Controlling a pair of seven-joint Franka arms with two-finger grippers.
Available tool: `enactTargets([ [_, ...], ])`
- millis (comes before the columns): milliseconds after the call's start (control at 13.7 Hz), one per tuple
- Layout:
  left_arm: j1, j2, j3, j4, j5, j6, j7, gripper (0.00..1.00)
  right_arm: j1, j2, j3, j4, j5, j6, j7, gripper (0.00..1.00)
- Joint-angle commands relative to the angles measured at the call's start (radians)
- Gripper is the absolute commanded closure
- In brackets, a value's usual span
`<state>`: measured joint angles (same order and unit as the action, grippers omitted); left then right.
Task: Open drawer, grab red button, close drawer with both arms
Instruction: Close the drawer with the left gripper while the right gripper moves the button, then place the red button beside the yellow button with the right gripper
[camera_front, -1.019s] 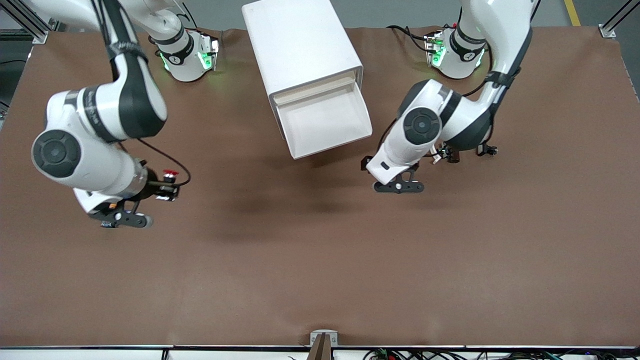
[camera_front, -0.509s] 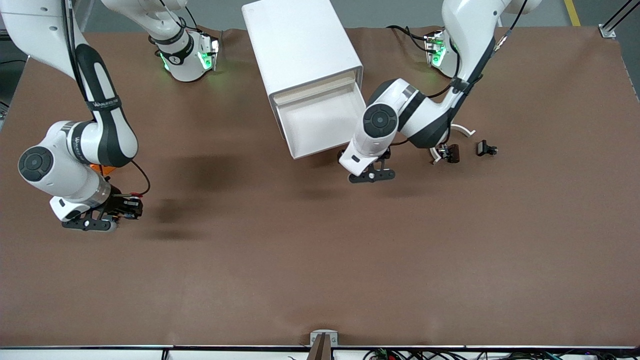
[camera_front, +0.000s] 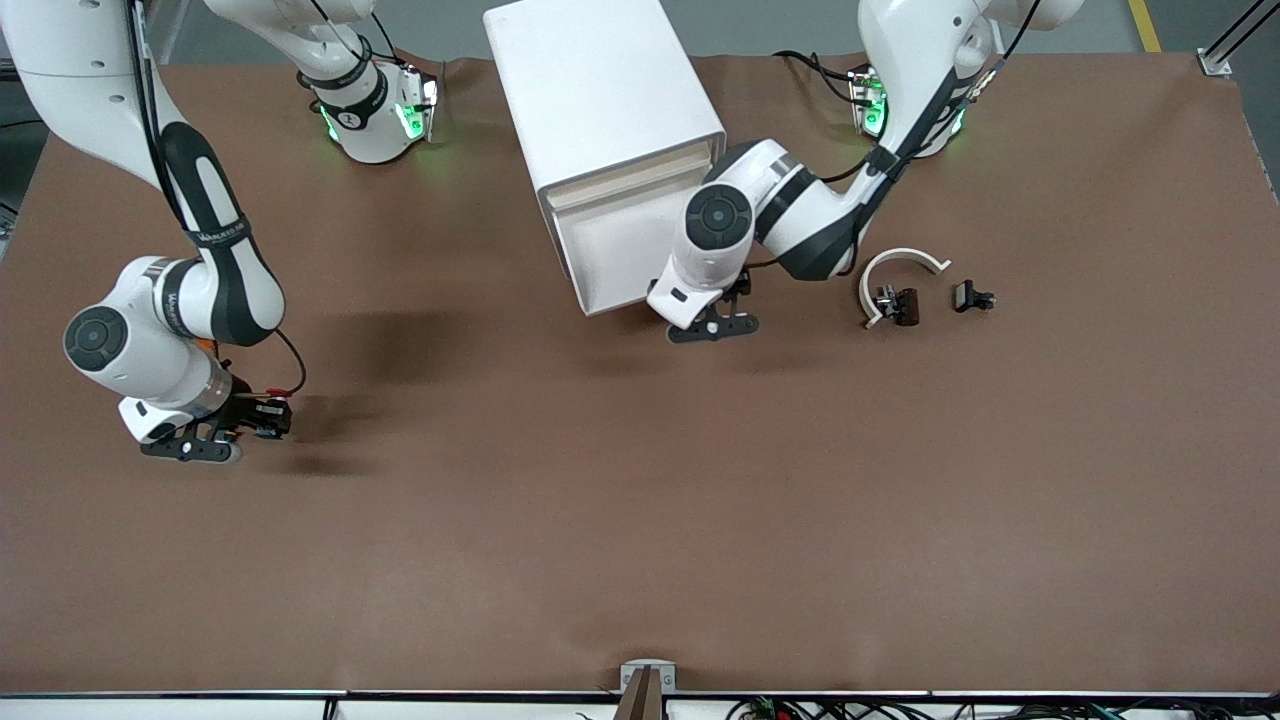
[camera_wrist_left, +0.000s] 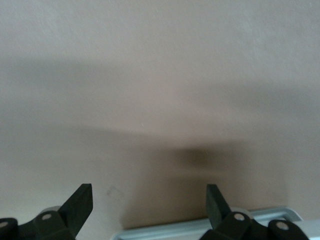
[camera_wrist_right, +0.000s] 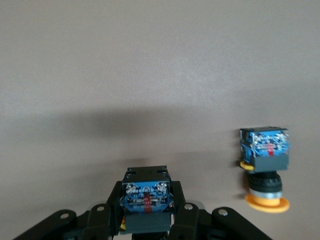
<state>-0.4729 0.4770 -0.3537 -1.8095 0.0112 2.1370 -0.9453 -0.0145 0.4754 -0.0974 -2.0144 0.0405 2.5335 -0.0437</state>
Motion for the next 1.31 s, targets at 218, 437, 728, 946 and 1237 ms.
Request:
enactTargets([
  [218, 0.0, -0.006, -0.122, -0.05, 0.001, -0.012, -0.147, 0.0, -0.019, 0.04, 0.013, 0.017, 0.059, 0.033, -0.01, 1.0],
  [437, 0.0, -0.003, -0.178, -0.07, 0.001, -0.012, -0.217, 0.0, -0.038, 0.06, 0.013, 0.037, 0.061, 0.033, -0.016, 1.0],
  [728, -0.001, 0.0, -0.229, -0.079, 0.001, -0.016, -0.28, 0.0, -0.053, 0.08, 0.012, 0.058, 0.059, 0.033, -0.019, 1.0],
  [946, -0.001, 0.011, -0.264, -0.08, -0.002, -0.016, -0.308, 0.0, -0.062, 0.094, 0.012, 0.071, 0.058, 0.034, -0.024, 1.0],
  [1237, 0.016, 0.014, -0.261, -0.068, -0.005, -0.028, -0.303, 0.0, -0.062, 0.129, 0.01, 0.071, 0.058, 0.102, -0.024, 1.0],
])
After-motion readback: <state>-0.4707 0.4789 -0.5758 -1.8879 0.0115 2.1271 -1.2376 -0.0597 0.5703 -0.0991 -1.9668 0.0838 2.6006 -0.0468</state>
